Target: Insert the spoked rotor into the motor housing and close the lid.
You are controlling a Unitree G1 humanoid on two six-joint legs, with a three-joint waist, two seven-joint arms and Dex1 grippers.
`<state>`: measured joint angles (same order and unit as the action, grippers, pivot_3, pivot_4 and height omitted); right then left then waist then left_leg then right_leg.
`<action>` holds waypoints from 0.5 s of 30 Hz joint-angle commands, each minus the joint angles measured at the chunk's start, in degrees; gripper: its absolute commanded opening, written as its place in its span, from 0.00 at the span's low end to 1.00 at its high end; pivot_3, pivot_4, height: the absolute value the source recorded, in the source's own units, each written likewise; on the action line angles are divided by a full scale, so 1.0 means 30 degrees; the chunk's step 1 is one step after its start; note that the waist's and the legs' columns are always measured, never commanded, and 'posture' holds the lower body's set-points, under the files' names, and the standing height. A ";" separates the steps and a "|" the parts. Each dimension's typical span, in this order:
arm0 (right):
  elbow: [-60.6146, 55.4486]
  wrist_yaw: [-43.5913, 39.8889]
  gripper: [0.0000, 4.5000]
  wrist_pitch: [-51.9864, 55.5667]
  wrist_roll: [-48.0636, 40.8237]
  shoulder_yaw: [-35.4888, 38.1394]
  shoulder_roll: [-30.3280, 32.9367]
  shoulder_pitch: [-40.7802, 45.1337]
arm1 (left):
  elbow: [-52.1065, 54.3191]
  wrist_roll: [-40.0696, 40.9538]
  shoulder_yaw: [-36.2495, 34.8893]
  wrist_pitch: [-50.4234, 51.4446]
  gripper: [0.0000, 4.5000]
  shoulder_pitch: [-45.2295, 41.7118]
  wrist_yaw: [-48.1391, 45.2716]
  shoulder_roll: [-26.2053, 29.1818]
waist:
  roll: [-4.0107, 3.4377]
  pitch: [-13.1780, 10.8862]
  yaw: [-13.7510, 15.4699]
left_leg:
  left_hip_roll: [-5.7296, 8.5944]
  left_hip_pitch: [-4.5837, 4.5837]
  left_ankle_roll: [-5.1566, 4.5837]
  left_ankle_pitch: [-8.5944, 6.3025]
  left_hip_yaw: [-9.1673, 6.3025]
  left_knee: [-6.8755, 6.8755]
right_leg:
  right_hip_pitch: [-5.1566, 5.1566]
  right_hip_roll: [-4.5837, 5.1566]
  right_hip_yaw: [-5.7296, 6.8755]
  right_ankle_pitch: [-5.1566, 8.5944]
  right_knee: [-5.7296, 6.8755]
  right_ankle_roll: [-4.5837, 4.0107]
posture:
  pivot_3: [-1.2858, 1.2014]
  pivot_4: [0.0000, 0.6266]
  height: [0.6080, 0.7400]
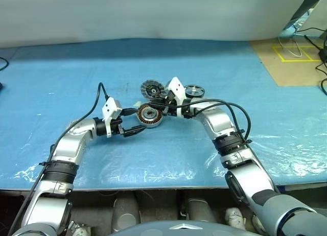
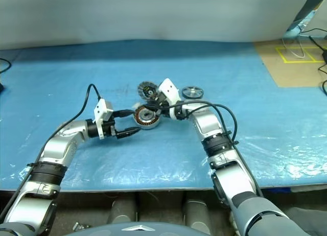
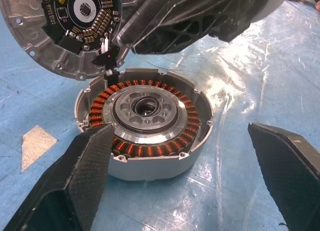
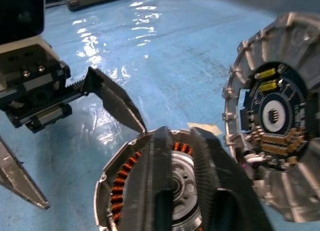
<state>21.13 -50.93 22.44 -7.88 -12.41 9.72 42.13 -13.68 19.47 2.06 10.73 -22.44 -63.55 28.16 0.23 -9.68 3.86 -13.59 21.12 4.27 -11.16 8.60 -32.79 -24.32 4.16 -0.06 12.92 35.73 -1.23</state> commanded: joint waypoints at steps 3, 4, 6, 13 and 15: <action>0.0199 0.0683 0.01 -0.0133 0.0546 -0.0728 -0.0531 0.0152 | 0.0648 0.0148 -0.0097 0.0101 1.00 -0.0225 -0.0068 0.0110 | 0.0000 0.0000 -0.0021 | 0.0000 0.0000 0.0000 0.0000 0.0001 0.0000 | -0.0001 0.0000 -0.0001 0.0000 0.0000 0.0000 | 0.52 0.24 1.00; 0.0449 0.0800 0.01 -0.0221 0.0707 -0.0811 -0.0549 0.0232 | 0.0704 0.0144 -0.0087 0.0144 1.00 -0.0214 -0.0037 0.0096 | -0.0001 0.0000 -0.0010 | -0.0001 -0.0002 0.0000 0.0000 0.0000 -0.0001 | -0.0001 0.0000 0.0000 0.0000 0.0003 -0.0001 | 0.52 0.24 1.00; 0.0829 0.0870 0.01 -0.0648 0.1177 -0.1163 -0.0452 0.0299 | 0.0812 0.0123 -0.0057 0.0192 1.00 -0.0167 0.0003 0.0074 | -0.0001 0.0000 -0.0006 | 0.0003 0.0000 0.0001 0.0000 0.0000 -0.0003 | -0.0001 0.0002 -0.0001 0.0000 0.0002 -0.0001 | 0.52 0.24 1.00; 0.2947 0.1216 0.01 -0.2084 0.3195 -0.2351 0.0264 0.0456 | 0.0957 0.0107 -0.0074 0.0258 1.00 -0.0053 0.0124 0.0020 | 0.0000 0.0000 -0.0006 | 0.0004 -0.0010 0.0001 0.0000 0.0001 -0.0003 | 0.0001 0.0003 -0.0005 0.0000 0.0006 -0.0001 | 0.52 0.24 1.00; 0.3235 0.1251 0.01 -0.2399 0.3577 -0.2656 0.0367 0.0406 | 0.0942 0.0114 -0.0079 0.0252 1.00 -0.0049 0.0122 0.0019 | 0.0002 0.0002 -0.0005 | 0.0005 -0.0025 0.0001 -0.0001 0.0001 -0.0003 | 0.0015 0.0003 -0.0004 0.0001 0.0006 -0.0001 | 0.52 0.24 1.00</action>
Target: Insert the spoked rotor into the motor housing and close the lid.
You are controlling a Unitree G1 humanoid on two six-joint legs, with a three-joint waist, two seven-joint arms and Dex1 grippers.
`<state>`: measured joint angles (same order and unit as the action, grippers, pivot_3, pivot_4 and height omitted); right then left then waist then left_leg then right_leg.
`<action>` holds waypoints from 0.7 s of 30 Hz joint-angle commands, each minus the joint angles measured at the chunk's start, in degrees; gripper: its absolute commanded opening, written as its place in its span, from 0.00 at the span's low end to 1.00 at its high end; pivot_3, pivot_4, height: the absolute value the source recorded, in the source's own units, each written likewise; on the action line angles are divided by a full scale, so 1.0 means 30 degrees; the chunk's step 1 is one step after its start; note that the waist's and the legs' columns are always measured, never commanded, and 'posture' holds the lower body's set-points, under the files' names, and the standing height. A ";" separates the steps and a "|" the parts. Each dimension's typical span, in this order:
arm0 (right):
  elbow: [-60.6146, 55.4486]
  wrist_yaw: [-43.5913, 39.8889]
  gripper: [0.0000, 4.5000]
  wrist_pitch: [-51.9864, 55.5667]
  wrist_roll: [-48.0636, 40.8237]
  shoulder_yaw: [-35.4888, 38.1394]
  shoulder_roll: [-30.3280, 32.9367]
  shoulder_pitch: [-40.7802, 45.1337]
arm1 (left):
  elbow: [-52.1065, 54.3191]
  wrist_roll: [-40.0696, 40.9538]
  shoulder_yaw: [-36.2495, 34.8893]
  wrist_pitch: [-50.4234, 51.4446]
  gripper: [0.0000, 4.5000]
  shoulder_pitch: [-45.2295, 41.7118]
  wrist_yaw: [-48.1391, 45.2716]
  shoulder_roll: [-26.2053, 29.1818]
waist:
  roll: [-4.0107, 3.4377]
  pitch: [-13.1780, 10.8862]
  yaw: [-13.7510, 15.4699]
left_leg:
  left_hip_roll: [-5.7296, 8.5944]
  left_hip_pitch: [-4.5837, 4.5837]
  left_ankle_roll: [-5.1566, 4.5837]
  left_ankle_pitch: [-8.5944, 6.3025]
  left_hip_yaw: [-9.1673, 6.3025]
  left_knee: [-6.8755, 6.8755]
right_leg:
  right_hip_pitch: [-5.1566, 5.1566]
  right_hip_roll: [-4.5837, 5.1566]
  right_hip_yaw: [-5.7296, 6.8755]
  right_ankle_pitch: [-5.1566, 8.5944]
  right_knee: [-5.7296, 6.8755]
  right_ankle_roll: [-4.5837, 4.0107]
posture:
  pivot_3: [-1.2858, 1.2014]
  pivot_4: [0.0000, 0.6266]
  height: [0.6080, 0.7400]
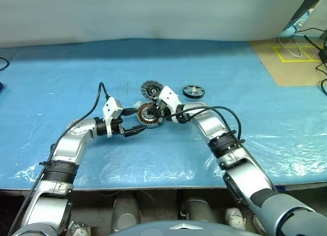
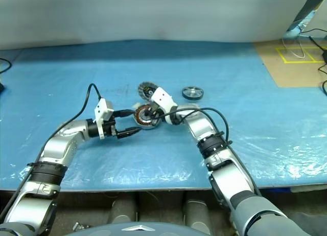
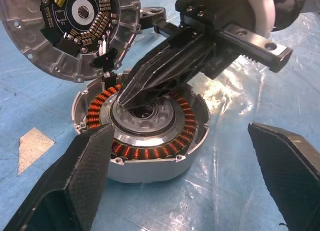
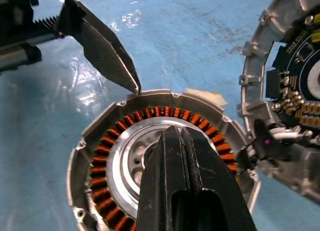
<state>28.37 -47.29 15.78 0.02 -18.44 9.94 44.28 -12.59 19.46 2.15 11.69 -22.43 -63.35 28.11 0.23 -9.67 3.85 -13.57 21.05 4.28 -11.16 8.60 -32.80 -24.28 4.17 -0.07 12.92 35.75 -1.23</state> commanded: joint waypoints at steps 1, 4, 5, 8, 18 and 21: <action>0.0909 -0.0022 0.01 -0.0335 0.1144 -0.0875 0.0352 -0.0381 | 0.0559 0.0107 -0.0106 -0.0089 1.00 -0.0052 0.0041 0.0045 | 0.0001 0.0001 0.0001 | 0.0000 -0.0008 0.0000 0.0000 0.0000 0.0000 | 0.0007 0.0000 -0.0001 0.0000 -0.0001 0.0000 | 0.52 0.24 1.00; 0.0729 -0.0441 0.01 -0.0904 0.1801 -0.1697 0.0630 -0.0739 | 0.0478 0.0111 -0.0131 -0.0139 1.00 -0.0058 -0.0006 0.0079 | 0.0003 0.0008 0.0000 | 0.0005 -0.0026 -0.0001 0.0000 0.0000 -0.0003 | 0.0025 0.0002 -0.0003 0.0000 0.0000 0.0000 | 0.52 0.24 1.00; 0.0662 -0.0450 0.01 -0.1146 0.2006 -0.1908 0.0693 -0.0826 | 0.0406 0.0092 -0.0138 -0.0187 1.00 -0.0090 -0.0023 0.0086 | 0.0002 0.0011 0.0001 | 0.0004 -0.0039 -0.0001 0.0000 -0.0001 -0.0003 | 0.0035 0.0003 -0.0003 0.0000 0.0000 0.0000 | 0.52 0.24 1.00; -0.0362 -0.0796 0.01 -0.1569 0.2217 -0.2366 0.0851 -0.1260 | 0.0229 0.0065 -0.0136 -0.0329 1.00 -0.0108 -0.0107 0.0075 | 0.0003 0.0014 0.0005 | 0.0004 -0.0062 -0.0001 -0.0001 0.0000 -0.0002 | 0.0054 0.0003 -0.0004 0.0001 -0.0001 -0.0001 | 0.52 0.24 1.00; 0.0593 0.0190 0.01 -0.0369 0.3110 -0.1836 0.1343 -0.0736 | -0.0497 -0.0043 -0.0115 -0.0877 1.00 -0.0287 -0.0306 -0.0027 | 0.0001 0.0019 -0.0006 | 0.0007 -0.0095 -0.0001 -0.0002 0.0001 -0.0001 | 0.0074 0.0003 -0.0017 0.0002 -0.0003 -0.0003 | 0.52 0.24 1.00; -0.0290 -0.0276 0.01 0.0820 0.1492 -0.0526 0.1129 -0.0708 | -0.0546 -0.0023 -0.0122 -0.0923 1.00 -0.0301 -0.0335 -0.0054 | 0.0000 0.0019 0.0060 | 0.0008 -0.0130 -0.0004 -0.0003 0.0003 -0.0002 | 0.0111 0.0012 -0.0016 0.0006 -0.0006 -0.0007 | 0.52 0.24 1.00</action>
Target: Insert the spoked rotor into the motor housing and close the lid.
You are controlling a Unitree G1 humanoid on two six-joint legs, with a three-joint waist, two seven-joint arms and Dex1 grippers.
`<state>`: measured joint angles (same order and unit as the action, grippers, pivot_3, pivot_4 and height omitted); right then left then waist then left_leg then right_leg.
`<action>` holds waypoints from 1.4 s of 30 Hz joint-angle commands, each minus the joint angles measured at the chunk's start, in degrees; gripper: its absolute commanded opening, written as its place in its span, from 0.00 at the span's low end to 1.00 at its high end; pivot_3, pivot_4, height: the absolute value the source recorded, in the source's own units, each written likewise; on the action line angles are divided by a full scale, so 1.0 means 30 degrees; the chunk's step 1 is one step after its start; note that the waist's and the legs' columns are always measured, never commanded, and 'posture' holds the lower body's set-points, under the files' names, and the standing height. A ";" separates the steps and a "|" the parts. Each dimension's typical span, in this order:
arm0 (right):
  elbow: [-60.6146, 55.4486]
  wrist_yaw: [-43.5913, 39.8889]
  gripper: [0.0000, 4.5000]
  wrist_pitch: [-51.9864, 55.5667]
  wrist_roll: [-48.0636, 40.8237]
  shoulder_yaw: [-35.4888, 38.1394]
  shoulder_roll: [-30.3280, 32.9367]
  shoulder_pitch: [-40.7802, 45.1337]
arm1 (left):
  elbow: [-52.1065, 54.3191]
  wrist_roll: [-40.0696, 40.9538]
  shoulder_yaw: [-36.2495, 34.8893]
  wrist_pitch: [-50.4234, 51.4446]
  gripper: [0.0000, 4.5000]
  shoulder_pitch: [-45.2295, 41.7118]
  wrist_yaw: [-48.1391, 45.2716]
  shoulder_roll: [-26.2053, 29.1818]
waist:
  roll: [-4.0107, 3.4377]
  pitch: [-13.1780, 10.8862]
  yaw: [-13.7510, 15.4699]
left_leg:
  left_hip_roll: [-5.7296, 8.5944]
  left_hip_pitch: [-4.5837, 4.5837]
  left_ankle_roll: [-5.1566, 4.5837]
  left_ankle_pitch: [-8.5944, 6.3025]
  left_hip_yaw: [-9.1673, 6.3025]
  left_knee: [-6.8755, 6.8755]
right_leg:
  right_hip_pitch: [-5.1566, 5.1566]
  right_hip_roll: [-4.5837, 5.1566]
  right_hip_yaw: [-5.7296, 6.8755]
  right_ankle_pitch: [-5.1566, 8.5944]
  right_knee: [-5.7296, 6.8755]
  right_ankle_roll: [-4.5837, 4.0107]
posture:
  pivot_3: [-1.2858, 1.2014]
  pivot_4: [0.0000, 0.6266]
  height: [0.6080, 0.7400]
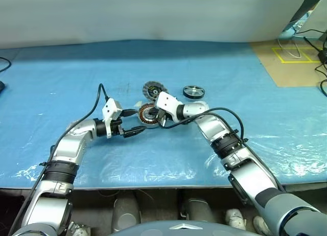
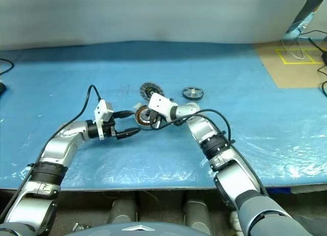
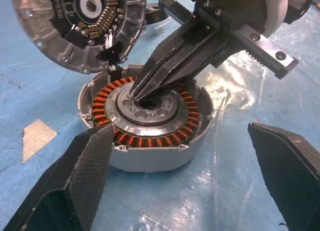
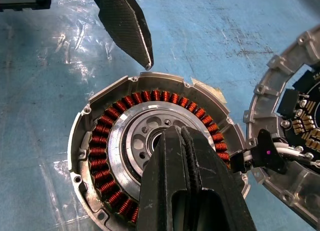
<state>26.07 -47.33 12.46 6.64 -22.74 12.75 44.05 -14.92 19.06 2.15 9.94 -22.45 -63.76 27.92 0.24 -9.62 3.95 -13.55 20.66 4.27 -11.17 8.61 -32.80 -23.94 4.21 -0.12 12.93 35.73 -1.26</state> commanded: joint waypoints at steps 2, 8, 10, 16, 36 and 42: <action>-0.1099 -0.0978 0.01 0.3269 -0.3295 0.2703 -0.0440 -0.0683 | 0.0309 0.0144 -0.0115 -0.0266 1.00 -0.0293 -0.0188 -0.0006 | 0.0000 -0.0001 0.0063 | 0.0010 0.0006 -0.0003 -0.0001 0.0007 -0.0003 | 0.0006 0.0022 0.0003 0.0000 -0.0001 0.0000 | 0.52 0.24 1.00; -0.3141 -0.1566 0.01 0.5524 -0.6258 0.4957 -0.0670 -0.0183 | 0.0549 0.0314 -0.0144 0.0148 1.00 -0.0416 -0.0308 0.0028 | -0.0006 -0.0005 -0.0046 | -0.0023 0.0169 -0.0007 0.0006 0.0008 -0.0040 | -0.0131 -0.0018 0.0005 -0.0006 0.0005 0.0008 | 0.52 0.24 1.00; -0.3336 -0.1600 0.01 0.5307 -0.5722 0.4282 -0.0428 -0.0317 | 0.0565 0.0295 -0.0144 0.0224 1.00 -0.0529 -0.0301 0.0024 | -0.0006 -0.0004 -0.0033 | -0.0033 0.0160 -0.0004 0.0005 0.0006 -0.0003 | -0.0132 -0.0032 0.0022 -0.0039 0.0006 0.0063 | 0.52 0.24 1.00; -0.2882 -0.0924 0.01 0.3673 -0.3343 0.1905 0.0014 -0.0615 | 0.0861 0.0356 -0.0173 0.0548 1.00 -0.0659 -0.0173 -0.0068 | -0.0006 -0.0005 -0.0028 | -0.0031 0.0164 0.0001 0.0004 0.0007 0.0037 | -0.0133 -0.0033 0.0031 -0.0041 -0.0029 0.0067 | 0.52 0.24 1.00; -0.0990 -0.0254 0.01 0.2223 0.1236 -0.1966 0.0465 -0.0554 | 0.0771 0.0256 -0.0207 0.0359 1.00 -0.0372 -0.0068 -0.0170 | -0.0003 -0.0002 -0.0039 | -0.0021 0.0067 0.0003 0.0002 0.0008 0.0002 | -0.0062 -0.0016 0.0013 -0.0005 0.0005 0.0007 | 0.52 0.24 1.00; -0.0499 -0.0066 0.01 0.2631 0.2273 -0.2481 0.0598 -0.0569 | 0.0674 0.0181 -0.0120 0.0315 1.00 -0.0496 -0.0037 -0.0359 | -0.0005 0.0005 -0.0038 | -0.0012 -0.0020 0.0003 0.0001 0.0013 0.0007 | 0.0009 -0.0008 -0.0001 -0.0002 0.0000 0.0003 | 0.52 0.24 1.00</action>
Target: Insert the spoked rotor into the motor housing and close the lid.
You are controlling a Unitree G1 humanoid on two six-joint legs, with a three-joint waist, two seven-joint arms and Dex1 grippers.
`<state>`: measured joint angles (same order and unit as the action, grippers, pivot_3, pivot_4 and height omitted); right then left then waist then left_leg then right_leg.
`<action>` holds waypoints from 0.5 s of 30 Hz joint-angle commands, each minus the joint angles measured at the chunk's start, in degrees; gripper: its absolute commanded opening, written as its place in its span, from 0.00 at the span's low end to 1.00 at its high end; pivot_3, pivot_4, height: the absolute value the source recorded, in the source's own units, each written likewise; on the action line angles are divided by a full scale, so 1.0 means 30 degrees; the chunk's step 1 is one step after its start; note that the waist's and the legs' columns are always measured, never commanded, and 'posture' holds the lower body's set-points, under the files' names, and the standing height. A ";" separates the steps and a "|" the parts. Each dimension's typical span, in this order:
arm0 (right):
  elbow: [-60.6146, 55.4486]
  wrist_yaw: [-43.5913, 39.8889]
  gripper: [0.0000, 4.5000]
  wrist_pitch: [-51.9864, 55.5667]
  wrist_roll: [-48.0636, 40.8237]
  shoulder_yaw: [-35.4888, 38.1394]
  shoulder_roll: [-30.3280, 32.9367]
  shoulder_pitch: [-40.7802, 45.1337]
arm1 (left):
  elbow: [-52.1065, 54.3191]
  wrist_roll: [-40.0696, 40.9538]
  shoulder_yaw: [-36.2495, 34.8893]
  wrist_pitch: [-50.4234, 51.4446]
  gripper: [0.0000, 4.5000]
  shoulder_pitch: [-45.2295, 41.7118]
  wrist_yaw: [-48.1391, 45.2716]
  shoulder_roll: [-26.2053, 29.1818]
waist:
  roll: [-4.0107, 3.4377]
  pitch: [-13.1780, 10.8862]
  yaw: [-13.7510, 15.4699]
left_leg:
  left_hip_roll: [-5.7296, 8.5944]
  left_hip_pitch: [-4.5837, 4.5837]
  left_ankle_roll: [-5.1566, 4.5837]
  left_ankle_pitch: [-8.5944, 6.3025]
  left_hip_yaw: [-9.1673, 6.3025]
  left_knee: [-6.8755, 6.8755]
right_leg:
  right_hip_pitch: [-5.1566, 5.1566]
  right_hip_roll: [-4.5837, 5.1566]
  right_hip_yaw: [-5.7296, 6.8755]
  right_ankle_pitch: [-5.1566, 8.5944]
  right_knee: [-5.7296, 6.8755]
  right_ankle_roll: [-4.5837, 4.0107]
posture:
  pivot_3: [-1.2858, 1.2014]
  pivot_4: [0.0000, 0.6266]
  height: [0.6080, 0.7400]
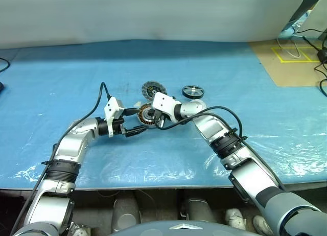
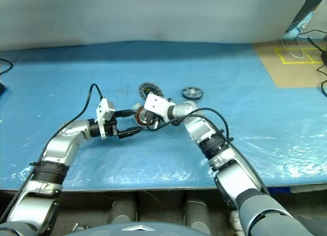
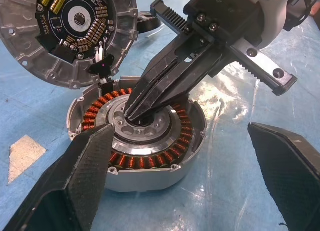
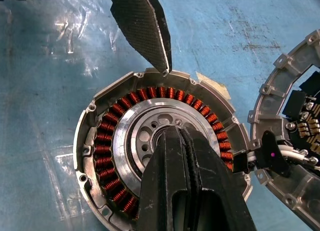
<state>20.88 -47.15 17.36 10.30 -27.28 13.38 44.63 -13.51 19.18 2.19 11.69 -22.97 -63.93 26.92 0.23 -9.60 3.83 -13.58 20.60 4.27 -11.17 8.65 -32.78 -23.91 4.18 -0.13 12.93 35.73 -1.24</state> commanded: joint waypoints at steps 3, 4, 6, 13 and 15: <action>0.1059 -0.0408 0.01 0.1198 0.0876 -0.0818 0.0363 -0.0966 | 0.0096 0.0112 -0.0156 -0.0324 1.00 -0.0408 -0.0002 -0.0068 | -0.0010 0.0006 0.0002 | 0.0002 -0.0035 -0.0002 -0.0002 0.0005 0.0003 | 0.0028 0.0004 -0.0007 0.0004 -0.0005 -0.0002 | 0.52 0.24 1.00; 0.1244 -0.0120 0.01 0.1565 0.0982 -0.0679 0.0309 -0.0869 | 0.0055 0.0111 -0.0173 -0.0349 1.00 -0.0430 -0.0009 -0.0072 | -0.0010 0.0006 0.0004 | 0.0003 -0.0044 -0.0002 -0.0002 0.0008 0.0003 | 0.0038 0.0005 -0.0011 0.0004 -0.0007 -0.0002 | 0.52 0.24 1.00; 0.1526 0.0305 0.01 0.2046 0.1114 -0.0456 0.0246 -0.0689 | -0.0007 0.0118 -0.0194 -0.0389 1.00 -0.0444 -0.0019 -0.0081 | -0.0013 0.0008 0.0015 | 0.0006 -0.0069 -0.0002 -0.0002 0.0009 0.0003 | 0.0068 0.0007 -0.0012 0.0005 -0.0009 -0.0002 | 0.52 0.24 1.00; -0.1221 -0.0481 0.01 0.2087 -0.2845 0.2946 -0.0729 -0.1065 | -0.0307 0.0255 -0.0609 -0.0831 1.00 -0.0653 0.0392 -0.0302 | -0.0015 0.0006 0.0087 | 0.0020 -0.0151 -0.0006 -0.0005 0.0012 0.0025 | 0.0182 0.0031 -0.0005 0.0012 -0.0070 0.0002 | 0.52 0.24 1.00; -0.2561 -0.0987 0.01 0.2362 -0.4438 0.4119 -0.1005 -0.1172 | -0.0417 0.0336 -0.0784 -0.0898 1.00 -0.0872 0.0544 -0.0366 | -0.0016 -0.0003 0.0052 | 0.0014 -0.0102 -0.0005 -0.0004 0.0012 0.0038 | 0.0155 0.0028 0.0005 0.0012 -0.0109 0.0003 | 0.52 0.24 1.00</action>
<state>17.99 -48.77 24.07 1.63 -18.42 10.95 40.53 -15.33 19.20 1.51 10.25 -23.94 -62.81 25.85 0.18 -9.61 3.98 -13.55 20.48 4.26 -11.18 8.69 -32.67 -23.65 4.25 -0.12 12.96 35.40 -1.23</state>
